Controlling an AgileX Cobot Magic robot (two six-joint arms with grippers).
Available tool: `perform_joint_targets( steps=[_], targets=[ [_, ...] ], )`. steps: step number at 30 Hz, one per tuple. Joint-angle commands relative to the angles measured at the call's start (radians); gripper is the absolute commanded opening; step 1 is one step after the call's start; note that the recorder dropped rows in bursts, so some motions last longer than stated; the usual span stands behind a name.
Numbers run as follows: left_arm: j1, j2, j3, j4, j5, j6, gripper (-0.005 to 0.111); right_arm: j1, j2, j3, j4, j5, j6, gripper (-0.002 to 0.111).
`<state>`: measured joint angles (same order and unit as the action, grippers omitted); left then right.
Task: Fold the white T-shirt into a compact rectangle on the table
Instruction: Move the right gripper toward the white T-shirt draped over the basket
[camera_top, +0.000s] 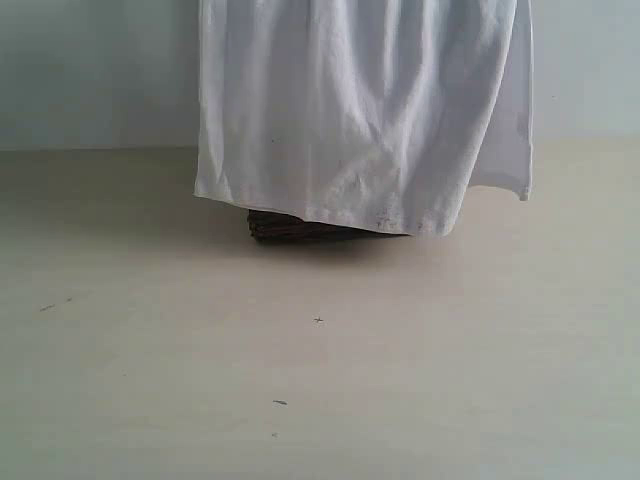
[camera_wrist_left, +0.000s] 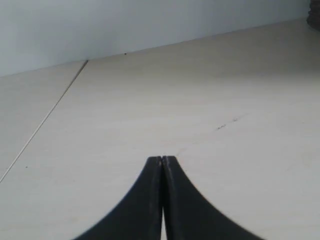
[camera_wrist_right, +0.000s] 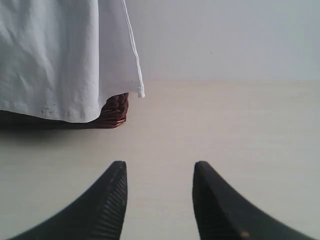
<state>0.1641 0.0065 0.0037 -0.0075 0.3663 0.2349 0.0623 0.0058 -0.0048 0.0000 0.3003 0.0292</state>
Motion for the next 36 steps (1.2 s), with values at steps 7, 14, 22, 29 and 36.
perform_joint_targets(
  steps=[7,14,22,29,36],
  targets=[
    [-0.003,-0.007,-0.004,-0.012,-0.008,-0.003,0.000,-0.007,-0.006,0.005,-0.006,-0.012,0.001,0.041],
    [-0.003,-0.007,-0.004,-0.012,-0.008,-0.003,0.000,-0.007,-0.006,0.005,-0.006,-0.012,0.001,0.041],
    [-0.003,-0.007,-0.004,-0.012,-0.008,-0.003,0.000,-0.004,-0.006,0.005,0.074,-0.003,0.001,0.041],
    [-0.003,-0.007,-0.004,-0.012,-0.008,-0.003,0.000,-0.004,-0.006,0.005,0.159,-0.008,-0.001,0.041],
    [-0.003,-0.007,-0.004,-0.012,-0.008,-0.003,0.000,-0.004,0.312,0.005,0.139,-0.339,-0.284,0.041]
  ],
)
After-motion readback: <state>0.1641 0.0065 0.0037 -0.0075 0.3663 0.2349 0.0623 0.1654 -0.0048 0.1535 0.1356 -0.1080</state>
